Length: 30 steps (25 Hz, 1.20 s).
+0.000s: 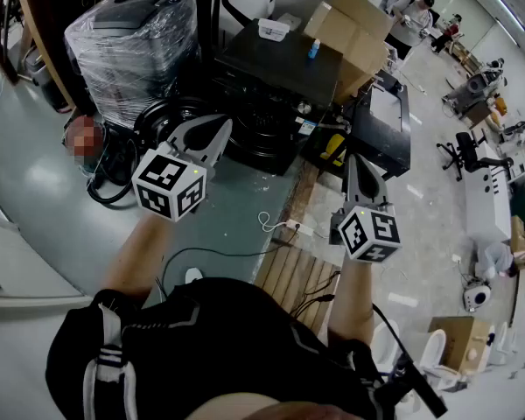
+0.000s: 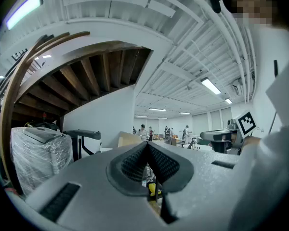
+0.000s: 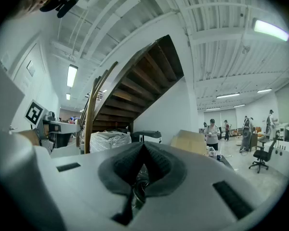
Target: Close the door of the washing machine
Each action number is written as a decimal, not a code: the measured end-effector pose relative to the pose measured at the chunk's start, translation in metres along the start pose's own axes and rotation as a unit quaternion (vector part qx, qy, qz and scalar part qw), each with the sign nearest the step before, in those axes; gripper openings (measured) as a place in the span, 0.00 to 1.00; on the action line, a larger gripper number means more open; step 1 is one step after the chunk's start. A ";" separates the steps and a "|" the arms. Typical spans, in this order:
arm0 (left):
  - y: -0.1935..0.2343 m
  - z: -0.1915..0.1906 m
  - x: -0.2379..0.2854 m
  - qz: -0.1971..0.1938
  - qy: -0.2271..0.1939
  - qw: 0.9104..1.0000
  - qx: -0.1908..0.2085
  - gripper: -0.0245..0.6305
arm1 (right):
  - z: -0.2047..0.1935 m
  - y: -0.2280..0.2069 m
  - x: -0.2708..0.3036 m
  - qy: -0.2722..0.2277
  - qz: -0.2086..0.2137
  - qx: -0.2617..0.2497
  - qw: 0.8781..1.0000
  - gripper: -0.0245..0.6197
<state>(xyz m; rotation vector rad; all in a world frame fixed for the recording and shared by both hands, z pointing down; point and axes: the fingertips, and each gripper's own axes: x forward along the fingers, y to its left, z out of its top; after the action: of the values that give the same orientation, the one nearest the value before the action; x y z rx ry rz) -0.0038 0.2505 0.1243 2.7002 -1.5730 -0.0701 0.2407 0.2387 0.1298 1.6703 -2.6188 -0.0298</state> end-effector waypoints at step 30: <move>0.046 -0.005 -0.021 0.030 0.012 0.999 0.021 0.04 | 0.004 0.044 0.027 0.002 0.006 -0.011 1.000 0.04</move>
<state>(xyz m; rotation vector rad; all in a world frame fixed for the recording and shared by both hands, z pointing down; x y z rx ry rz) -0.0540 0.2455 0.1318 2.6714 -1.6651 -0.0036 0.1892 0.2325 0.1278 1.6455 -2.6159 -0.0550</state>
